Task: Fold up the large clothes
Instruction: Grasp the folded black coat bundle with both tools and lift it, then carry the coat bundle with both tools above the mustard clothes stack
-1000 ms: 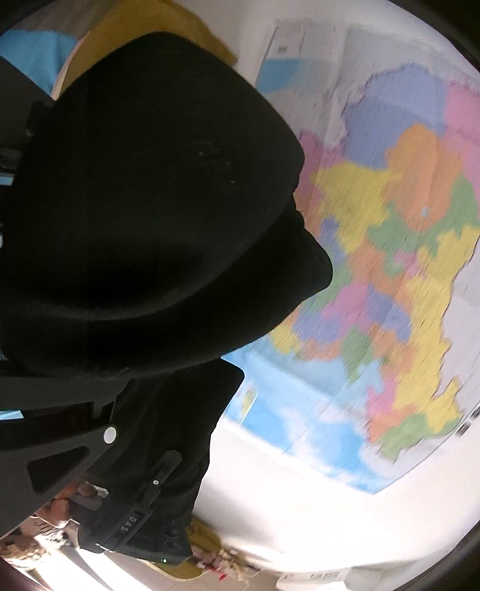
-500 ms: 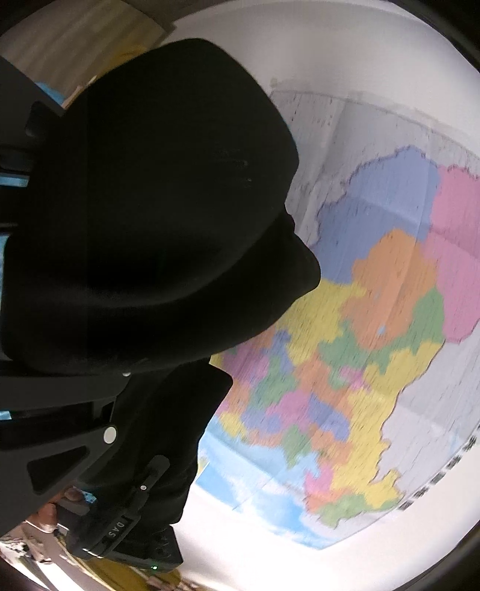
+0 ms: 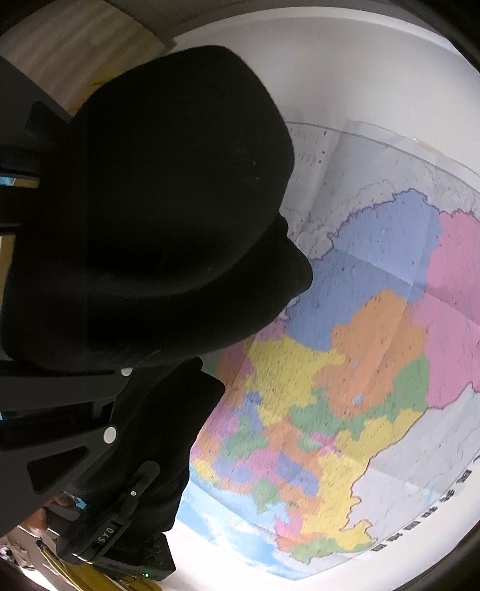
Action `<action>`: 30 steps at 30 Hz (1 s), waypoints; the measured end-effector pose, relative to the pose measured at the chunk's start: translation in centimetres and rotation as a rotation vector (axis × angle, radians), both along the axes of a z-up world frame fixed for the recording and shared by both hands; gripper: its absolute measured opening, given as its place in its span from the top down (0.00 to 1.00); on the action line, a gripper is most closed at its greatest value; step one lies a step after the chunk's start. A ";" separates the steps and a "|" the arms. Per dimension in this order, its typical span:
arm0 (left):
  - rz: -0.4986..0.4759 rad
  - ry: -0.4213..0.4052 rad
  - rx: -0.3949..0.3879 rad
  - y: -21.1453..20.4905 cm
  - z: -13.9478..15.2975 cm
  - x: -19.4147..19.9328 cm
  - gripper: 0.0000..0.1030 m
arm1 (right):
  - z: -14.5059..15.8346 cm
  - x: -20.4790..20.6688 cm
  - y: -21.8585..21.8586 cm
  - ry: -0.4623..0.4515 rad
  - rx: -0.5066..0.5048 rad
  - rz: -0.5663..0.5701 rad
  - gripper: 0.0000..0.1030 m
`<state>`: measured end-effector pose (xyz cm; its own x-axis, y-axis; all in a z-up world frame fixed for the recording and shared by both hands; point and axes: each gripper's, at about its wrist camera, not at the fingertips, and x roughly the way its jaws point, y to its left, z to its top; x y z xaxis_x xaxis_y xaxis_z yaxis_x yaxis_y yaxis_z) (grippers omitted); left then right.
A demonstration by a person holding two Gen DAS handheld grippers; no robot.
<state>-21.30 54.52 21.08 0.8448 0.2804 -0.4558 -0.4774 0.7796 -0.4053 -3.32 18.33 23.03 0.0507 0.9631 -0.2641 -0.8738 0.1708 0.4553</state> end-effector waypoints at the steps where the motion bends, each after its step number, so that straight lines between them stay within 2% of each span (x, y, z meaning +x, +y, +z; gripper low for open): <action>1: 0.001 0.005 0.003 0.3 -0.1 0.2 0.76 | -0.1 0.3 0.6 0.002 -0.004 -0.002 0.80; 3: 0.005 0.011 0.001 0.9 -0.3 0.4 0.76 | -0.2 1.1 1.8 0.008 -0.011 -0.002 0.80; 5: 0.009 0.015 0.000 1.5 -0.5 0.6 0.76 | 0.6 -1.5 5.2 0.013 -0.016 -0.001 0.80; 12: 0.034 0.052 0.002 3.8 -1.7 1.6 0.76 | 0.5 -0.9 10.4 -0.009 -0.053 -0.013 0.80; 18: 0.052 0.083 0.001 5.9 -3.2 2.8 0.76 | 0.3 -0.4 12.0 -0.037 -0.072 -0.033 0.80; 23: 0.074 0.119 0.040 7.5 -4.1 3.9 0.76 | -0.6 -1.4 14.7 -0.086 -0.105 -0.046 0.80; 26: 0.098 0.120 0.040 9.0 -5.4 4.0 0.76 | -1.6 -2.7 18.2 -0.100 -0.136 -0.037 0.80; 29: 0.138 0.154 0.050 10.4 -7.9 4.1 0.76 | -3.3 -2.4 20.9 -0.098 -0.191 -0.020 0.80; 30: 0.149 0.175 0.031 11.1 -9.1 4.2 0.76 | -3.8 -2.5 21.5 -0.099 -0.205 -0.017 0.80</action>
<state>-17.11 65.58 11.97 0.7021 0.4120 -0.5808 -0.6488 0.7063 -0.2832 -5.79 39.86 19.21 0.1016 0.8887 -0.4471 -0.9086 0.2659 0.3220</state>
